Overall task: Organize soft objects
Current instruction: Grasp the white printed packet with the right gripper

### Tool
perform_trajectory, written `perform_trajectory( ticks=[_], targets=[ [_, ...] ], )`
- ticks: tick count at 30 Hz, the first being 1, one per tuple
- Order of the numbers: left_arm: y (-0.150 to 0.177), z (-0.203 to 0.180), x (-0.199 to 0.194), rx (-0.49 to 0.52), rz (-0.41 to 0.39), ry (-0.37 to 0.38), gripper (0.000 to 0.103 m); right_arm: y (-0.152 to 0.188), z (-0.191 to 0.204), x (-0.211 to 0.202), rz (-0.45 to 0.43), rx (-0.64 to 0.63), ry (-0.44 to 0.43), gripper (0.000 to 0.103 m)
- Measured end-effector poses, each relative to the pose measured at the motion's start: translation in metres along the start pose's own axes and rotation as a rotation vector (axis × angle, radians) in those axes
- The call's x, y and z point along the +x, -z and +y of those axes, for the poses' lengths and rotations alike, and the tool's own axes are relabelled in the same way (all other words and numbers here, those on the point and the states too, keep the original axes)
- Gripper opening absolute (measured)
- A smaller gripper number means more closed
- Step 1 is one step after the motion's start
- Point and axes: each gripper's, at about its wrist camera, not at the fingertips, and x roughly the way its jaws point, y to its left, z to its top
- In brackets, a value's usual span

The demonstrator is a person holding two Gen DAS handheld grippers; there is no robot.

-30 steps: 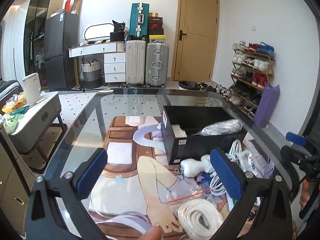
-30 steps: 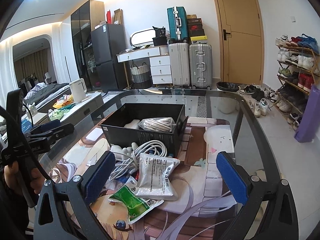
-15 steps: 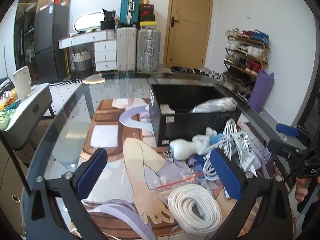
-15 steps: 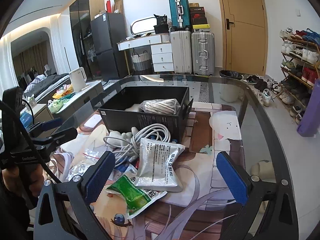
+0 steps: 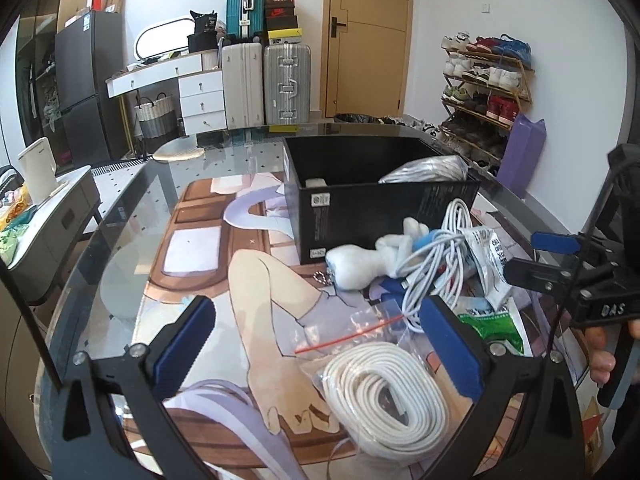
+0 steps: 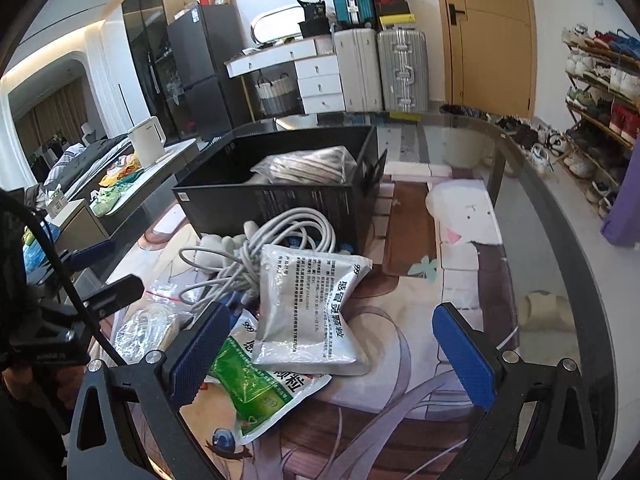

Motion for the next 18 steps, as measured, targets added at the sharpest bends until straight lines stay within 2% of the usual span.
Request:
perform_trajectory(
  ticks=[10,12,18],
  targets=[
    [0.008,0.000,0.004,0.003,0.045,0.022,0.102,-0.003,0.000,0.024,0.062,0.006,-0.008,0.101],
    [0.010,-0.002,0.005,0.011,0.050,0.024,0.102,-0.002,0.003,0.027,0.075,0.007,-0.008,0.092],
    [0.014,-0.003,0.007,0.025,0.066,0.026,0.102,-0.003,0.001,0.044,0.117,0.014,-0.028,0.082]
  ],
)
